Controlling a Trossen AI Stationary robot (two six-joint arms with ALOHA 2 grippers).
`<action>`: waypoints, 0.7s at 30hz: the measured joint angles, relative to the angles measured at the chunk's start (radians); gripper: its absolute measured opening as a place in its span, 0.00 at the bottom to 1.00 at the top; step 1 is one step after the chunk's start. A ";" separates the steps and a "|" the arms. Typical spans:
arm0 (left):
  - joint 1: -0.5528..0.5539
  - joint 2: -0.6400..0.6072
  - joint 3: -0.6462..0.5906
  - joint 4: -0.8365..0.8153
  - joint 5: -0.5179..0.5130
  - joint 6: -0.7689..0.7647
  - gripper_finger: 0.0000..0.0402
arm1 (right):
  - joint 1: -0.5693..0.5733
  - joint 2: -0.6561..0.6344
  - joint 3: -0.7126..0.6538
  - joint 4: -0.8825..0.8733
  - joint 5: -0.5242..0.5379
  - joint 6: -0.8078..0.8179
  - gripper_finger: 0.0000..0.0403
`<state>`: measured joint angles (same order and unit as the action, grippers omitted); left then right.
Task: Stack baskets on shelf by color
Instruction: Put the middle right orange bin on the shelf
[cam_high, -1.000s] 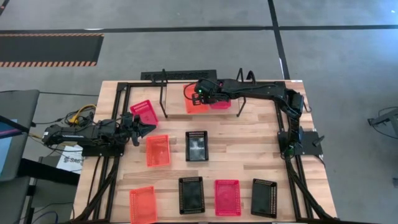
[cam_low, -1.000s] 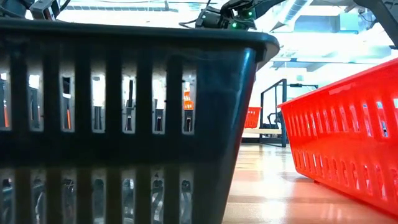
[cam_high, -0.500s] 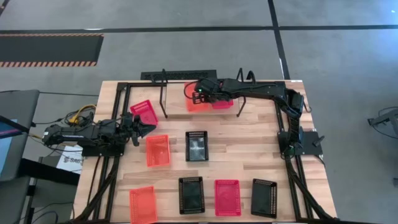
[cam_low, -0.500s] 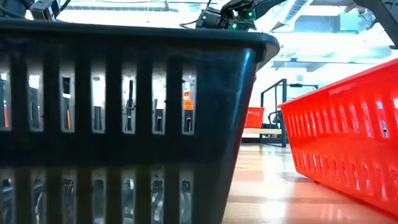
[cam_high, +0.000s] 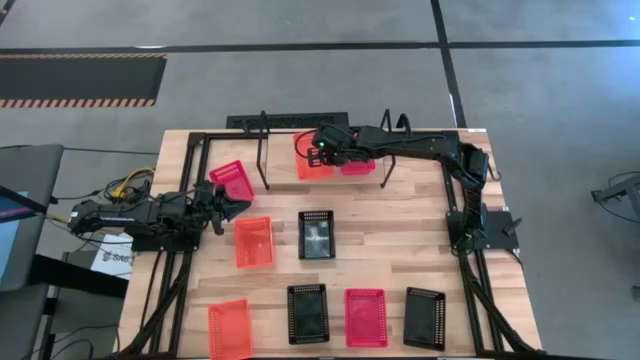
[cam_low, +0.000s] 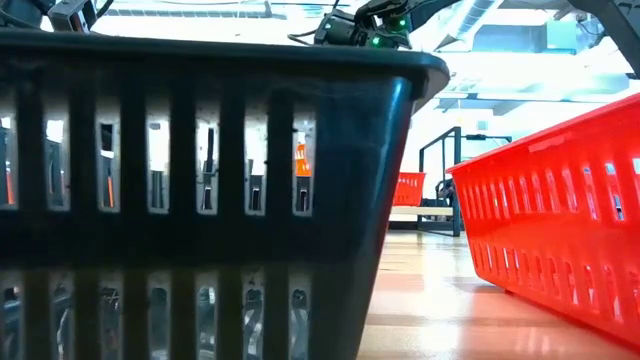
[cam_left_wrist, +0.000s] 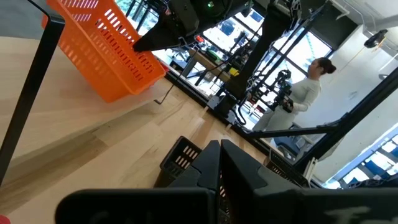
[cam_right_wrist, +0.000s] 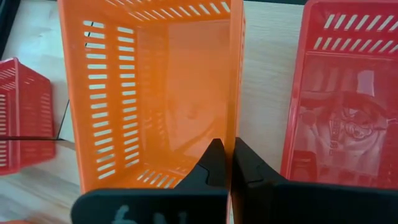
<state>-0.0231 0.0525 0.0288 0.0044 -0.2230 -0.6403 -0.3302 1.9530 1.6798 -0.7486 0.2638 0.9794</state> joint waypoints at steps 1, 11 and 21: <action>0.000 0.000 0.000 0.000 0.000 0.000 0.00 | 0.000 0.000 0.000 0.000 0.000 0.000 0.01; 0.000 0.000 0.000 0.000 0.000 0.000 0.00 | -0.021 0.000 0.000 0.000 -0.017 -0.001 0.01; 0.000 0.000 0.000 0.000 0.000 0.008 0.00 | -0.037 0.000 0.000 0.001 -0.083 -0.011 0.01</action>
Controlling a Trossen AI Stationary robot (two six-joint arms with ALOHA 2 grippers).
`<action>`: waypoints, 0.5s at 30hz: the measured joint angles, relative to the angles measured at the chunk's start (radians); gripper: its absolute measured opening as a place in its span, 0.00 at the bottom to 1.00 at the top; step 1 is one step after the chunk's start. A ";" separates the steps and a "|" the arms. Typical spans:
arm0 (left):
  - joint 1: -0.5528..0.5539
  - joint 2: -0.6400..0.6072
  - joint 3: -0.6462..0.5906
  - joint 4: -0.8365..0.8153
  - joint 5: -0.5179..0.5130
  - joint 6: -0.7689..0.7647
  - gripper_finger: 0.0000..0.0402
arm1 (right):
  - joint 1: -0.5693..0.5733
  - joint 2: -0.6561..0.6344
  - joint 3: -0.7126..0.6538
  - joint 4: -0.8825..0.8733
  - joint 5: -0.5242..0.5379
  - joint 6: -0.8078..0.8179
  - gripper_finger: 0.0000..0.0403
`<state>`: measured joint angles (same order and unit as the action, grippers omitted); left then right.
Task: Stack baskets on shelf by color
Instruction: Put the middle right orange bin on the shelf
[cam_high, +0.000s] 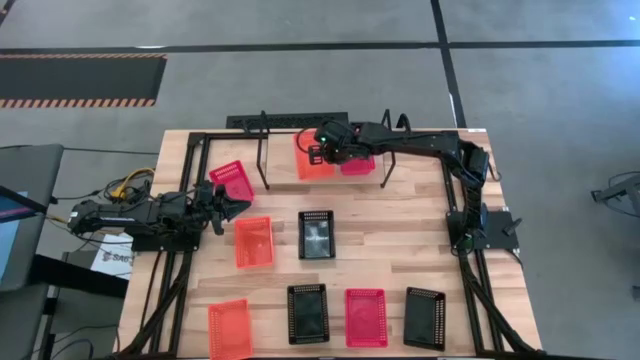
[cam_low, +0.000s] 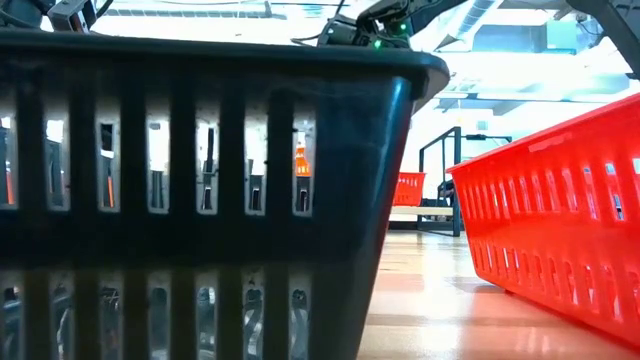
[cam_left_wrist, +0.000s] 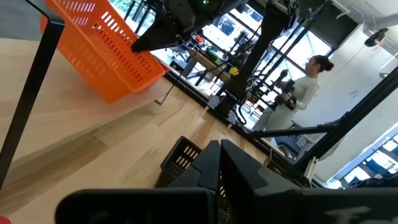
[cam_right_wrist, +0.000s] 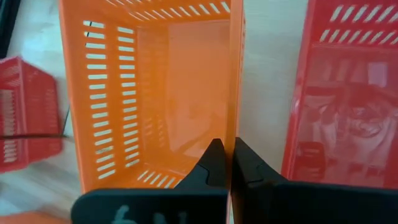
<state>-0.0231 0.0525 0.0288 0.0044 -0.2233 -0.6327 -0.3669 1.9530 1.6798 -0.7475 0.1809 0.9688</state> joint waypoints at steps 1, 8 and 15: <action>0.000 0.000 0.000 0.000 0.000 0.000 0.00 | -0.003 0.002 0.000 0.000 -0.004 -0.002 0.01; 0.000 0.000 0.000 0.000 0.000 0.000 0.00 | -0.023 0.050 0.000 0.063 -0.091 -0.012 0.00; 0.000 0.000 0.000 0.000 0.000 0.000 0.00 | -0.032 0.077 -0.002 0.088 -0.093 -0.018 0.00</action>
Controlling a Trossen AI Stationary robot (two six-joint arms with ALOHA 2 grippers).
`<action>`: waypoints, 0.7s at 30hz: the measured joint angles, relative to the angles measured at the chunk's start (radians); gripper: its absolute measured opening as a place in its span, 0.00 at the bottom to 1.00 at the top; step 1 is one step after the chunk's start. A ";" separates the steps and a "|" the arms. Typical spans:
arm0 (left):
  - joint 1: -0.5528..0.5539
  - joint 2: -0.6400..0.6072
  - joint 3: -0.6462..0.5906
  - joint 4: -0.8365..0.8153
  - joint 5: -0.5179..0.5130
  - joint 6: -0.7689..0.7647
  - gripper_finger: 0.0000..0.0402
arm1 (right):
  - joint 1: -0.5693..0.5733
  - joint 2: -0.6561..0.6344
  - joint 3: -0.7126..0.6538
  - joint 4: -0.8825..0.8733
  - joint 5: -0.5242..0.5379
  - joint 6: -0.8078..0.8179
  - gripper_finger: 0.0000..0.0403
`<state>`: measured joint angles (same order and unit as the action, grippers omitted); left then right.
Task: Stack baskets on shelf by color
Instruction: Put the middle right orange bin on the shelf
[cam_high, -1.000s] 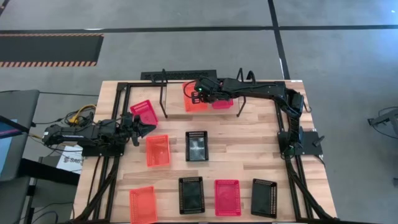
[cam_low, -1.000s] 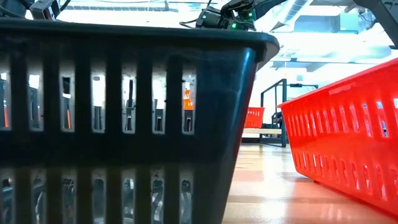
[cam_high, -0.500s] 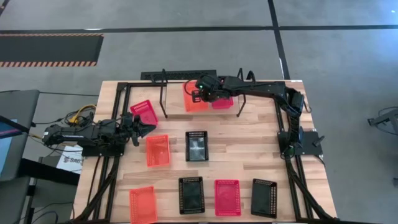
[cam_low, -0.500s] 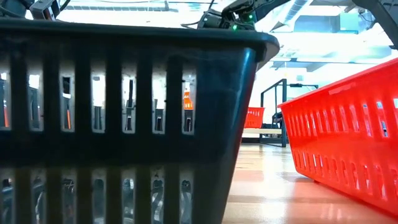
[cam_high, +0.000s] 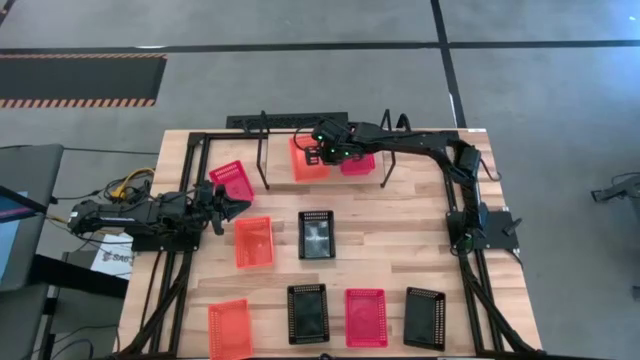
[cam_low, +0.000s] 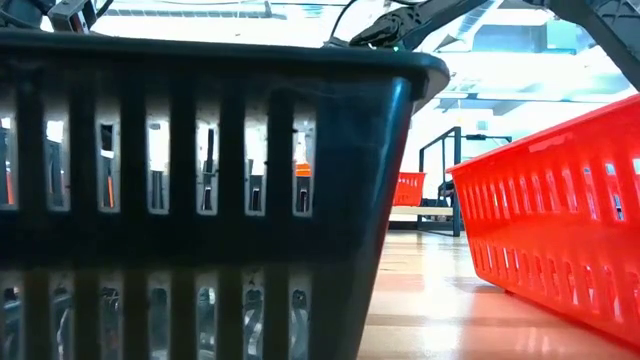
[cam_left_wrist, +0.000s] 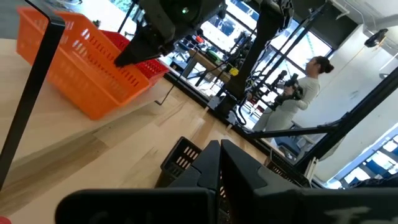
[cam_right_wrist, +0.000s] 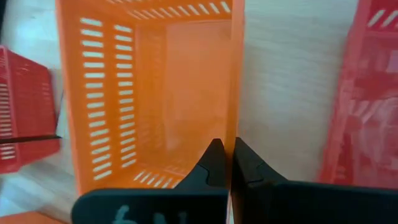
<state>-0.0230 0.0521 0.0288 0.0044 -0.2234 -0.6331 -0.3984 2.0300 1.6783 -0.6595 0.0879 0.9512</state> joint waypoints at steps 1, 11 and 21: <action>0.000 0.000 0.000 0.000 0.000 0.000 0.00 | -0.004 0.001 0.002 0.008 -0.001 0.000 0.00; 0.000 0.000 0.000 0.000 0.000 -0.002 0.00 | -0.016 0.003 0.001 -0.024 -0.024 -0.006 0.00; 0.000 0.000 0.000 0.000 0.000 -0.002 0.00 | -0.017 0.003 0.001 -0.046 -0.009 -0.010 0.09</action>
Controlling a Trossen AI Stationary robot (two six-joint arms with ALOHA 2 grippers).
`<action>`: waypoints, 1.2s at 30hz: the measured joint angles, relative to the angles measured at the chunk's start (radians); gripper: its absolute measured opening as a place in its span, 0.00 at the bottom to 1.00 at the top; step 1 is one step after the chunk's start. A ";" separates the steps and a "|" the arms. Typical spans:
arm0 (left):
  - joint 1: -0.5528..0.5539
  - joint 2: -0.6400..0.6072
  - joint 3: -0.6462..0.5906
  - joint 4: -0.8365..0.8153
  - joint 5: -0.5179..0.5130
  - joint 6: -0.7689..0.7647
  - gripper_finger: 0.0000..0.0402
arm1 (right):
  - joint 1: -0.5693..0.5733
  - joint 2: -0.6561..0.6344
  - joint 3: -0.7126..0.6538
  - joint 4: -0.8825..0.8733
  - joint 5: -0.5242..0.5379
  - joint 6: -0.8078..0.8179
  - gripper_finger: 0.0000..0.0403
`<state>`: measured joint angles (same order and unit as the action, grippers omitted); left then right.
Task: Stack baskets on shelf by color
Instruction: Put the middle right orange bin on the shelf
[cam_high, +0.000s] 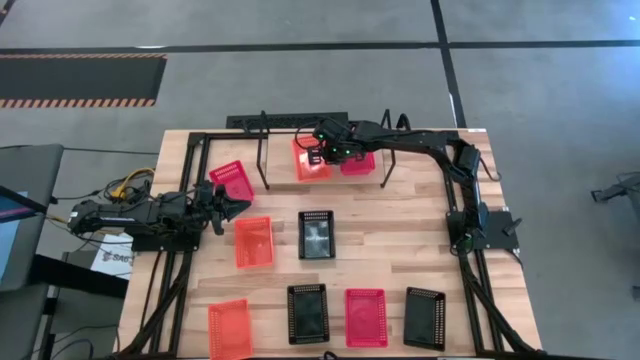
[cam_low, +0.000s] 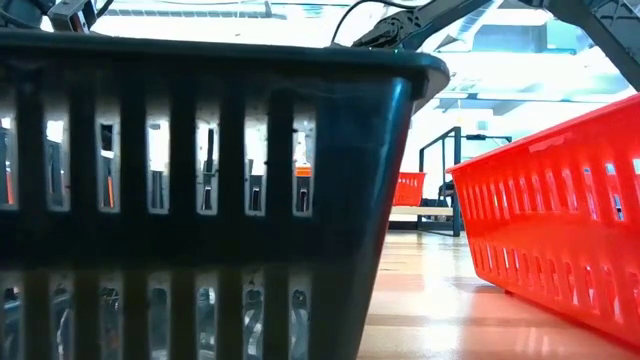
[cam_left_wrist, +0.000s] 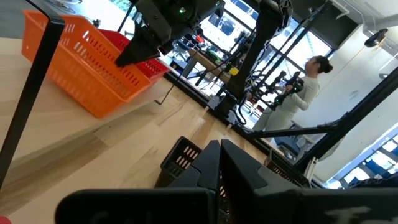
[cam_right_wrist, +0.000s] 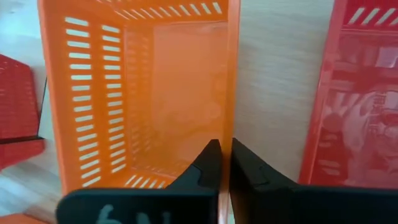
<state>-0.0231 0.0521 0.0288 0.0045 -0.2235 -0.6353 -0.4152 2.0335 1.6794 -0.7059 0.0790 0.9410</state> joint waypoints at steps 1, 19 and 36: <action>0.000 0.000 0.000 0.000 0.000 0.000 0.00 | 0.000 0.000 0.000 0.000 0.001 -0.001 0.11; 0.000 0.000 0.000 0.000 0.001 -0.001 0.00 | 0.013 -0.019 0.023 -0.028 0.086 -0.041 0.17; 0.000 0.000 0.000 0.000 0.001 0.001 0.00 | 0.085 -0.029 0.283 -0.060 0.132 -0.275 0.02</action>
<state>-0.0231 0.0521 0.0288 0.0044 -0.2230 -0.6347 -0.3305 2.0048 1.9629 -0.7662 0.2111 0.6657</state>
